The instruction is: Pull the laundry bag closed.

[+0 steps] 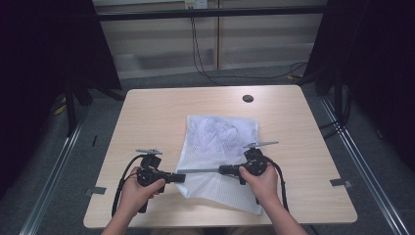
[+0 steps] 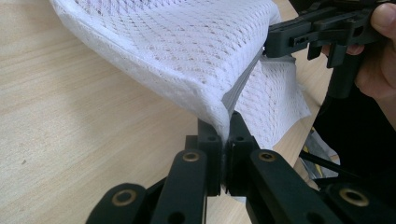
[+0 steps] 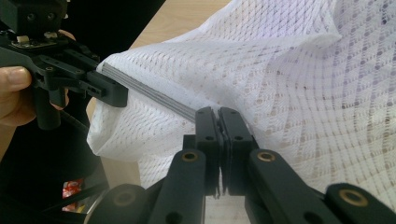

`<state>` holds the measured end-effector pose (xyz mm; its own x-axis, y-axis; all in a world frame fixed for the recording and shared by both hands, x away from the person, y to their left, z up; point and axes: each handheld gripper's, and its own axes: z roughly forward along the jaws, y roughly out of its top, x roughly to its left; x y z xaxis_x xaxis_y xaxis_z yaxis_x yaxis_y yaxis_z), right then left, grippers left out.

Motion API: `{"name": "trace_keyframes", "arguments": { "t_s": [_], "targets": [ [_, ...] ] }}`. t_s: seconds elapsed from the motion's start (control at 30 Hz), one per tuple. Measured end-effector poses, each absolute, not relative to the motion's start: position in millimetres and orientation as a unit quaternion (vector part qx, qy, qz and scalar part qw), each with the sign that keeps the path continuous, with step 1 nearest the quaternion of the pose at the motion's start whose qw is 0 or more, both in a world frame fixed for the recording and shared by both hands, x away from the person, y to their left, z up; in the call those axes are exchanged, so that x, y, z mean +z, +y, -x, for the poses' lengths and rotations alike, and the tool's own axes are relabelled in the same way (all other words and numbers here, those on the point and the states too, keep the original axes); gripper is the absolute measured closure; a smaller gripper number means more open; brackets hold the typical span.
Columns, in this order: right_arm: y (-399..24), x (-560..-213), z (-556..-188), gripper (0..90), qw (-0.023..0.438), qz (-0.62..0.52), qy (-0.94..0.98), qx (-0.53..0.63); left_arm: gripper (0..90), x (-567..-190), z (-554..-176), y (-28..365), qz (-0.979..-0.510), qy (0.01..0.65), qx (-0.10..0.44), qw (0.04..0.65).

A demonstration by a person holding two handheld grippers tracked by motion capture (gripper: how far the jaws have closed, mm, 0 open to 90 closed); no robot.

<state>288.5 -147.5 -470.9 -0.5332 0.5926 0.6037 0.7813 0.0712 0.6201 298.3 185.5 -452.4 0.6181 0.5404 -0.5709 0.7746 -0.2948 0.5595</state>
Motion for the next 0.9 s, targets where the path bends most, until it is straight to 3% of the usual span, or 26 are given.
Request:
{"name": "trace_keyframes", "arguments": {
  "t_s": [0.9],
  "targets": [
    [-163.3,-469.9,-285.5,88.0,0.085,0.481,-0.724,-0.487,87.7,-451.8,-298.4,189.4,-0.788,0.421,-0.138,0.427]
  ]
}}
